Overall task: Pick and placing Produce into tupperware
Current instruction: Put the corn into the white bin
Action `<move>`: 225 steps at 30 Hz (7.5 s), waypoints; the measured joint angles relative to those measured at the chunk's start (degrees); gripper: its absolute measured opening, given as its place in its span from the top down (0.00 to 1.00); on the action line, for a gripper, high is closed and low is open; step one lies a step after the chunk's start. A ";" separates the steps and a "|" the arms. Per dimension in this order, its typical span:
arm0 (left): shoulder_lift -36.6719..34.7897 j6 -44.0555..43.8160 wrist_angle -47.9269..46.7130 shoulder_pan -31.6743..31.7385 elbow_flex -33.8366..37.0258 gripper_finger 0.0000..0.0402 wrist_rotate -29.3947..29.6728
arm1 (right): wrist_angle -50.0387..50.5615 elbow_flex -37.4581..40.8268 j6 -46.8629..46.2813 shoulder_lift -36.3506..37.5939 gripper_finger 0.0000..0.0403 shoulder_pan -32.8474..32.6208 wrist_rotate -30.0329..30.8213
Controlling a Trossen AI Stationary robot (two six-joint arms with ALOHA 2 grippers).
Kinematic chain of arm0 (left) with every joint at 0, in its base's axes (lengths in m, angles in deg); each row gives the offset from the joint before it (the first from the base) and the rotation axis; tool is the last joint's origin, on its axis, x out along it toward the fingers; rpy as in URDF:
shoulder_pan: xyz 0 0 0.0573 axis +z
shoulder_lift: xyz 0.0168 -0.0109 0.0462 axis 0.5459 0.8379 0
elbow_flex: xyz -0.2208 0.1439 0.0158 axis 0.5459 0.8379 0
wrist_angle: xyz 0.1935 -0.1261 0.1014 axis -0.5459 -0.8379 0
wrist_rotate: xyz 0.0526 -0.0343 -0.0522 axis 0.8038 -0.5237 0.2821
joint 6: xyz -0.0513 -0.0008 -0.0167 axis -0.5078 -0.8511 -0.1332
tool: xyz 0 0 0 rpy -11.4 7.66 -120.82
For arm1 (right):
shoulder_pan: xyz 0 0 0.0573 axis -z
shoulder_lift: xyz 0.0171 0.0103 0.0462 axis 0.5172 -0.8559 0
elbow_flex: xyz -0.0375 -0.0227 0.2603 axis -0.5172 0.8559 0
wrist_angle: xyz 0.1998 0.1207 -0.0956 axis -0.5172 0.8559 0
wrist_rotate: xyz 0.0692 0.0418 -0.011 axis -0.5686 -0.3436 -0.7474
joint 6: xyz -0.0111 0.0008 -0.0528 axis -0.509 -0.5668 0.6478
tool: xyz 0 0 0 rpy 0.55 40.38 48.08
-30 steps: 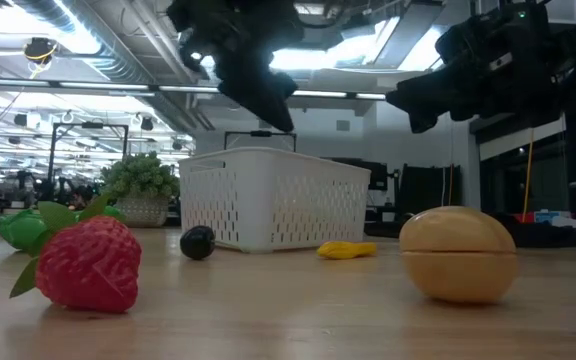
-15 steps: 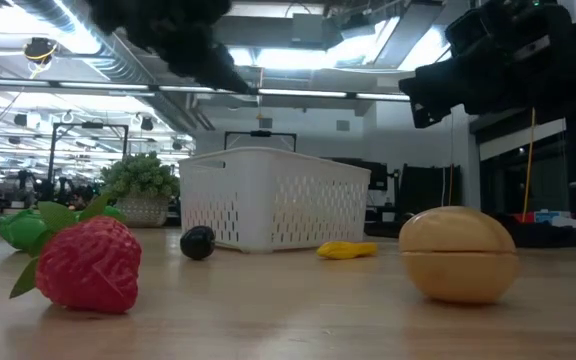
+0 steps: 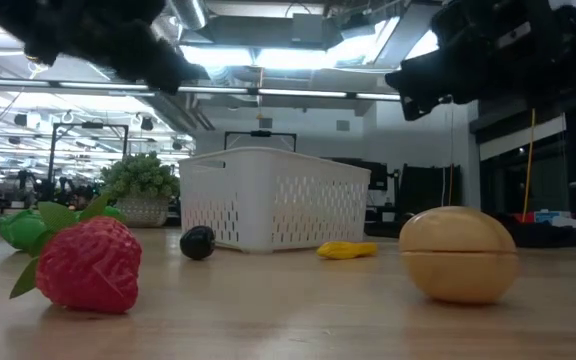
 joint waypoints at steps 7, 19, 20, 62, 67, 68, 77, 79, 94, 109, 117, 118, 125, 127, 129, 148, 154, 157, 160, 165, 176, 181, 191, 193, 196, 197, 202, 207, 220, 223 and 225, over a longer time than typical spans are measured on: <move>-0.49 -1.56 6.03 -2.49 5.84 0.98 0.49 | 30.49 -12.02 1.49 -0.20 0.69 -6.25 9.43; -0.51 -1.29 6.10 -3.07 5.93 0.95 0.51 | 36.43 -13.96 -9.59 -0.44 0.69 -15.92 21.02; -0.51 -1.29 6.02 -3.07 5.93 0.95 0.51 | 35.87 -13.96 -10.49 -0.44 0.69 -16.23 21.11; -0.47 -3.39 5.93 -3.05 5.93 0.78 0.56 | 20.46 -13.96 -4.25 -29.97 0.51 -14.91 25.68; -0.47 -3.41 5.95 -3.05 5.93 0.81 0.56 | 20.02 -13.96 0.34 -30.01 0.48 -13.58 26.18; -0.47 -3.41 5.95 -3.07 5.93 0.82 0.56 | 19.90 -13.96 0.83 -30.11 0.48 -13.45 26.16; -0.47 -3.41 5.95 -3.07 5.93 0.87 0.56 | 18.88 -15.08 6.29 -31.67 0.47 -13.37 25.39; -0.47 -3.41 5.95 -3.05 5.93 0.88 0.56 | 19.41 -15.86 6.61 -31.82 0.47 -13.37 25.35; -0.46 -3.41 5.95 -3.05 5.93 0.96 0.56 | 20.45 -20.05 6.00 -36.30 0.48 -13.54 23.70; -0.47 -3.39 5.93 -3.05 5.93 0.96 0.56 | 21.26 -20.21 0.47 -36.41 0.62 -15.73 18.51; -0.46 -3.39 5.93 -3.05 5.93 0.91 0.56 | 20.95 -20.12 -1.59 -36.44 0.70 -16.25 17.31; -0.46 -3.39 5.93 -3.06 5.93 0.90 0.56 | 20.83 -20.10 -1.57 -36.44 0.71 -16.25 17.31; -0.47 -3.39 5.93 -3.05 5.93 0.86 0.54 | 20.32 -20.04 -1.52 -36.46 0.81 -16.34 18.71; -0.46 -3.41 5.93 -3.05 5.93 0.85 0.53 | 20.48 -19.99 -1.55 -36.46 0.84 -16.34 18.98; -0.47 -3.40 5.93 -3.06 5.93 0.84 0.55 | 20.48 -19.99 -1.68 -36.46 0.86 -16.34 19.15; -0.46 -3.39 5.90 -3.06 5.93 0.75 0.53 | 20.08 -19.77 -7.71 -34.54 0.99 -16.26 17.23; -0.45 -3.96 5.88 -3.07 5.93 0.73 0.53 | 20.73 -20.06 -7.73 -27.08 0.99 -16.23 16.04; -0.47 -4.31 5.88 -3.07 5.93 0.73 0.53 | 21.06 -20.03 -7.56 -22.42 0.99 -16.07 16.04; -0.46 -4.33 5.88 -3.07 5.93 0.74 0.55 | 21.19 -20.15 -7.64 -17.80 0.97 -15.23 15.97; -0.45 -4.32 5.90 -3.07 5.93 0.76 0.53 | 22.90 -20.17 -5.97 -10.15 0.98 -13.53 16.06; -0.45 -4.31 5.95 -3.05 5.93 0.82 0.54 | 19.66 -15.14 0.13 -1.11 0.99 -7.72 16.07; -0.40 -4.29 6.19 -3.07 5.91 0.84 0.56 | 9.23 -9.13 0.50 -1.18 0.98 -5.23 15.35; -0.36 -1.34 6.43 -3.05 5.91 0.89 0.56 | -13.77 1.33 1.69 -1.18 0.99 -2.55 16.22; -0.36 -1.25 6.43 -3.04 5.92 0.91 0.56 | -13.54 1.79 1.63 -1.20 0.99 -2.28 17.95; -0.36 0.18 6.45 -2.99 5.93 0.92 0.56 | -13.57 0.96 1.62 -1.89 0.99 -1.96 19.42; -0.36 0.52 6.43 -2.99 5.93 0.93 0.56 | -13.55 0.37 1.72 -2.33 0.99 -1.86 19.53; -0.35 1.73 6.52 -3.00 5.92 0.95 0.56 | -13.52 -3.79 1.75 -7.61 0.99 -0.70 19.56; -0.35 1.77 6.49 -3.01 5.91 0.98 0.56 | -17.87 -7.40 1.24 -16.02 0.99 0.42 19.60; -0.34 1.72 3.70 -3.02 5.91 0.96 0.54 | -6.17 -23.32 -1.61 -29.06 0.99 2.28 18.07; -0.34 1.70 3.30 -3.02 5.91 0.94 0.53 | 8.24 -29.40 -1.47 -29.05 0.99 3.00 17.65; -0.34 1.70 3.26 -3.03 5.91 0.92 0.53 | 16.65 -33.46 -1.48 -29.05 0.99 3.38 17.54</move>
